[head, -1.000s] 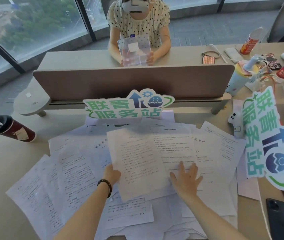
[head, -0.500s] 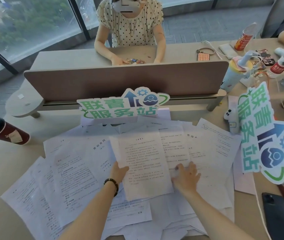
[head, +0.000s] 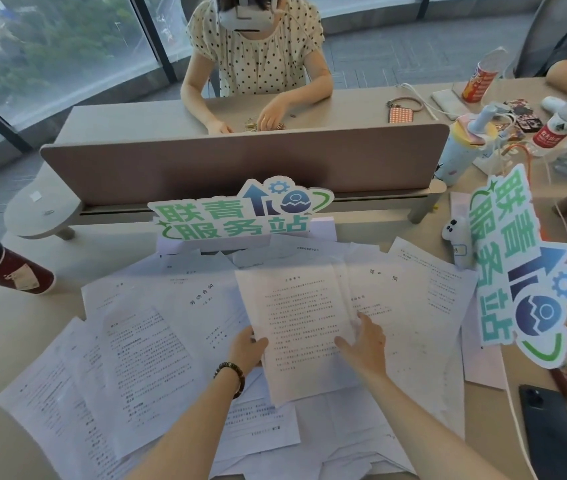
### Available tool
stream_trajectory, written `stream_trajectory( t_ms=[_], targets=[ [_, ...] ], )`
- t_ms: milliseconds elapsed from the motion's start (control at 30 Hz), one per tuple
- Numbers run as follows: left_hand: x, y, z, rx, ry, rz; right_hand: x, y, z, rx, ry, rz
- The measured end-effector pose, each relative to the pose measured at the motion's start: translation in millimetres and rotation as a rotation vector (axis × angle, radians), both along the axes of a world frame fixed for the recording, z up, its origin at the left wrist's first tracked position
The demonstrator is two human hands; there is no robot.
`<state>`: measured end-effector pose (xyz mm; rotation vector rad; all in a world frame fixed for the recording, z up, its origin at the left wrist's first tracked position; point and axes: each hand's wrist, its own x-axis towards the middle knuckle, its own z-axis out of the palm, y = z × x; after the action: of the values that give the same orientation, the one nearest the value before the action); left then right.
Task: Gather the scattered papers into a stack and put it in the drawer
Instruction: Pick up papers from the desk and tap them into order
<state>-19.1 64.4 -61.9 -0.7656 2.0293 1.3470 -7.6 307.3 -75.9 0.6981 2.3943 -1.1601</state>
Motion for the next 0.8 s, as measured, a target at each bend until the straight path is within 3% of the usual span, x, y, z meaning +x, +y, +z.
stream_trajectory(
  t_ms=[100, 167, 300, 400, 500, 667, 800],
  targets=[
    [4.7, -2.6, -2.1, -0.463, 0.099, -0.259, -2.9, 0.0, -0.3, -0.044, -0.02, -0.044],
    [9.7, -6.7, -6.0, -0.608, 0.067, -0.371, -4.6, -0.4, 0.2, -0.073, -0.021, -0.069],
    [16.4, -7.7, -13.9, -0.502, 0.05, -0.439, -8.3, -0.5, -3.7, -0.065, -0.071, -0.091],
    [17.5, -7.7, -15.2, -0.464, 0.14, -0.365, -10.3, -4.2, -2.1, -0.087, -0.134, -0.086],
    [16.4, -12.5, -8.9, -0.413, 0.119, -0.305, -10.0, -5.6, -7.0, -0.066, -0.166, -0.062],
    [12.2, -26.9, -1.3, -0.579, 0.093, -0.09, -8.8, -8.5, -9.0, -0.107, -0.133, -0.093],
    [4.7, -41.5, -8.4, -0.514, 0.015, 0.118, -7.5, -11.1, -4.1, -0.167, -0.125, -0.145]
  ],
)
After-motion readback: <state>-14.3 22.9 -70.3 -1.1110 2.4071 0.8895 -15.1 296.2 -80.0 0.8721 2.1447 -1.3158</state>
